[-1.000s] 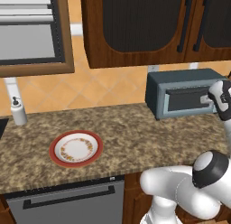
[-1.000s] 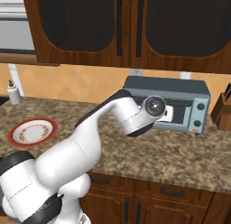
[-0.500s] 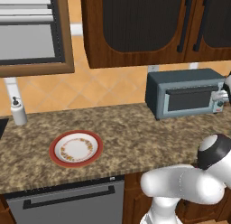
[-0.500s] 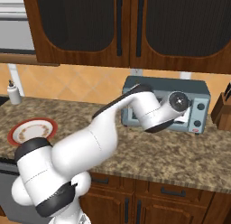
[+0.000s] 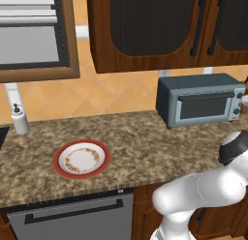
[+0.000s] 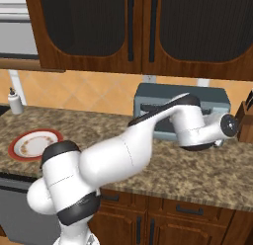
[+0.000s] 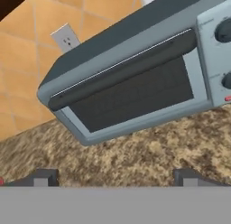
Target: Pick up the kebab skewer and baguette bread, and place them inside the toaster oven. Close the toaster oven door and start by setting the timer.
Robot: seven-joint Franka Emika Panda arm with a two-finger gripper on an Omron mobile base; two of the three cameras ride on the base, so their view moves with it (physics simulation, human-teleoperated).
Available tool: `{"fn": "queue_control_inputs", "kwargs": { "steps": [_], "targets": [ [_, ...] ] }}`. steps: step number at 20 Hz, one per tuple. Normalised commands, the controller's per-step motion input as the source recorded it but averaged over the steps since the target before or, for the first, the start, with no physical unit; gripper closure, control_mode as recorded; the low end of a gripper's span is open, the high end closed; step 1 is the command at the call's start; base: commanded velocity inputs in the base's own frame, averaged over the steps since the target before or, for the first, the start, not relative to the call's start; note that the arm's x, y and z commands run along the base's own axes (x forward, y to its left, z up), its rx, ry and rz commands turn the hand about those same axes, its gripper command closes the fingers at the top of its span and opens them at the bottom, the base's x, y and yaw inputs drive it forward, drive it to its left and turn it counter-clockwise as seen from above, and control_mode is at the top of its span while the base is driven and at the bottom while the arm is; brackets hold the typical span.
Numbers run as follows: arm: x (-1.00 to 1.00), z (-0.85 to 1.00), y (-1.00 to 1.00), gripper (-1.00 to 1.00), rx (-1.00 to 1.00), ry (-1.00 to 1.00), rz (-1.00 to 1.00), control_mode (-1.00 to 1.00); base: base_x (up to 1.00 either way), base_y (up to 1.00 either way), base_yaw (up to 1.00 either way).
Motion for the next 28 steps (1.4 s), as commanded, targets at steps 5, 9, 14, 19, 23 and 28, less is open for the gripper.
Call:
{"fn": "queue_control_inputs", "kwargs": {
  "steps": [5,9,14,19,23,28],
  "targets": [
    [0.33,-0.26,-0.08,-1.00,0.16,0.00,-0.20,-1.00,0.00,0.00,0.00],
    [0.26,-0.26,-0.29,-1.00,0.23,-0.05,-0.20,-1.00,0.00,0.00,0.00],
    [0.28,-0.55,-0.20,-1.00,0.14,-0.11,-0.18,-1.00,0.00,0.00,0.00],
    [0.17,-0.09,-0.38,-1.00,0.08,-0.03,-0.07,-1.00,0.00,0.00,0.00],
    [0.04,-0.02,-0.26,-1.00,0.08,0.00,-0.06,-1.00,0.00,0.00,0.00],
    [0.02,-0.18,0.00,-1.00,0.05,0.00,-0.07,-1.00,0.00,0.00,0.00]
  ]
}}
